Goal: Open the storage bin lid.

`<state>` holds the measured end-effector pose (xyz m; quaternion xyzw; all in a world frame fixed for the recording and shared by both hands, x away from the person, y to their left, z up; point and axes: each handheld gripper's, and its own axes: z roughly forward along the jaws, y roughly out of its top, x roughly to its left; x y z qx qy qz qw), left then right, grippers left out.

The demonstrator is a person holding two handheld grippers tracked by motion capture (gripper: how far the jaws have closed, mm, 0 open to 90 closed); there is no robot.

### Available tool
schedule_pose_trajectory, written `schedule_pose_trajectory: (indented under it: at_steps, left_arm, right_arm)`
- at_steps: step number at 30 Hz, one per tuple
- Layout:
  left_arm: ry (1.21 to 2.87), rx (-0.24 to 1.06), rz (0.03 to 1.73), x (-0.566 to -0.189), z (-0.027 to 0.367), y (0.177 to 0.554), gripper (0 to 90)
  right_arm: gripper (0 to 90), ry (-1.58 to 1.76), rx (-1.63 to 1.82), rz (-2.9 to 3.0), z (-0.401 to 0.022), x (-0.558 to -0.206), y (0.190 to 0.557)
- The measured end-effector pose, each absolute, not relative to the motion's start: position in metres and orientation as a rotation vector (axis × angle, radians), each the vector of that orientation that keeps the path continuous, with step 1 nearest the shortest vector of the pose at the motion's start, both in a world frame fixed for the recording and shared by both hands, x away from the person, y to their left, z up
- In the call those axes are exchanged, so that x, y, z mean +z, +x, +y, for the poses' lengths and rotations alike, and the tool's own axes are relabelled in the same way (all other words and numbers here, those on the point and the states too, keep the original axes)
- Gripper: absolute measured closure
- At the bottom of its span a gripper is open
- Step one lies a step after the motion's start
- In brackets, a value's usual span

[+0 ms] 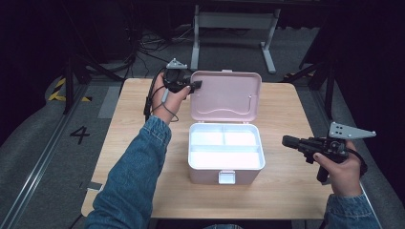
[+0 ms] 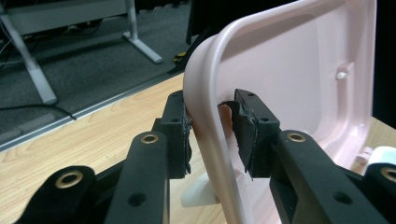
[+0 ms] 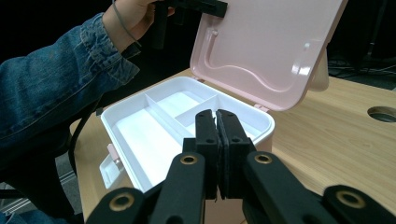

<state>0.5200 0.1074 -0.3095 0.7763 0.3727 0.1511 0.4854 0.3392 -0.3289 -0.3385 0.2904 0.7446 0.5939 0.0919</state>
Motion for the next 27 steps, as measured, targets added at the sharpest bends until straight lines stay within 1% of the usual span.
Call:
schedule_pose_trajectory:
  at_steps: [10, 13, 27]
  left_arm:
    - [1.93, 0.362, 0.982, -0.324, 0.107, 0.54, 68.3]
    - [1.956, 0.365, 1.005, -0.328, 0.108, 0.545, 70.0]
    - [2.013, 0.35, 1.061, -0.346, 0.103, 0.56, 68.6]
  right_arm:
    - [88.3, 0.861, 1.763, 2.226, -0.328, -0.339, 0.344]
    - [87.8, 0.863, 1.766, 2.228, -0.327, -0.34, 0.346]
    - [87.1, 0.878, 1.762, 2.235, -0.328, -0.34, 0.346]
